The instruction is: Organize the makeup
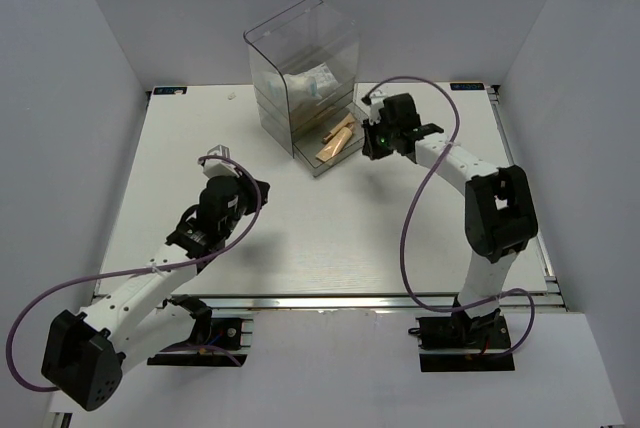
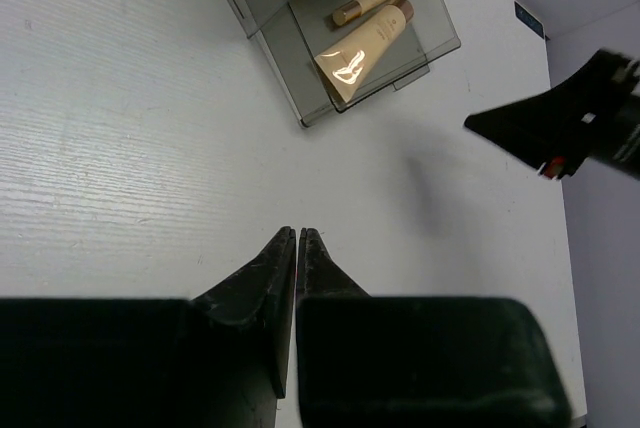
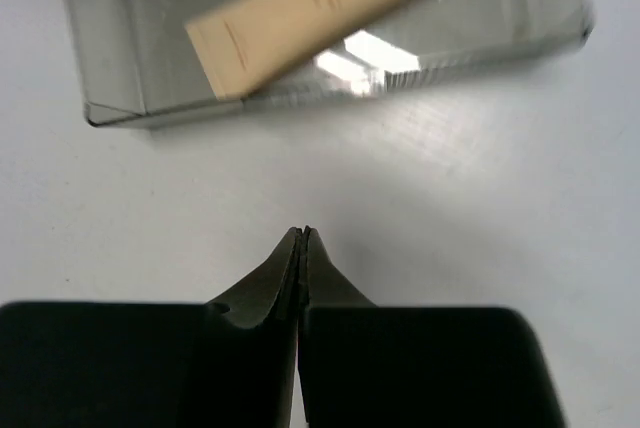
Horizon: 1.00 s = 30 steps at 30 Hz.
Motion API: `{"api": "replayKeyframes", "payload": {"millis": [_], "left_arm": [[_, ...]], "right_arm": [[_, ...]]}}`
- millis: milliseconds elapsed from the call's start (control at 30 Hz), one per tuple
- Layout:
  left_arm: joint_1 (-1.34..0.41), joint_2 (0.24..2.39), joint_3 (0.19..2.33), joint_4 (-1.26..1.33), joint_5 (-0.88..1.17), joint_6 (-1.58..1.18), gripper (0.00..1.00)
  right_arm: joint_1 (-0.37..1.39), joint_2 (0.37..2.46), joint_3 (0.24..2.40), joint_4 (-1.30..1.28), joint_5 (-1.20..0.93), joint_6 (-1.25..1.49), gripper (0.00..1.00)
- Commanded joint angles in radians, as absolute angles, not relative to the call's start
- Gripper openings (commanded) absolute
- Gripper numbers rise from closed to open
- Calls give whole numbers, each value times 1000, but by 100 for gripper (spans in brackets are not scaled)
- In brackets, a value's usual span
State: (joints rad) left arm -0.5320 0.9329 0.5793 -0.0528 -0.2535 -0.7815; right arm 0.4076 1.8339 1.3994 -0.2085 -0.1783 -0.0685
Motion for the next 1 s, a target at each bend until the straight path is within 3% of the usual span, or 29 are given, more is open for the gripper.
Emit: {"api": "replayKeyframes", "payload": {"millis": [0, 333, 567, 700, 967], "left_arm": [[-525, 940, 623, -51, -244, -776, 16], [-526, 911, 657, -159, -265, -810, 17], [-525, 870, 643, -195, -281, -887, 16], [-525, 890, 658, -218, -270, -894, 17], [-525, 940, 695, -233, -247, -896, 19]], "right_arm": [[410, 1852, 1336, -304, -104, 314, 0], [400, 2031, 1437, -226, -156, 648, 0], [397, 2181, 1614, -198, -195, 739, 0], [397, 2246, 1683, -118, -228, 775, 23], [396, 2355, 1785, -17, -304, 778, 47]]}}
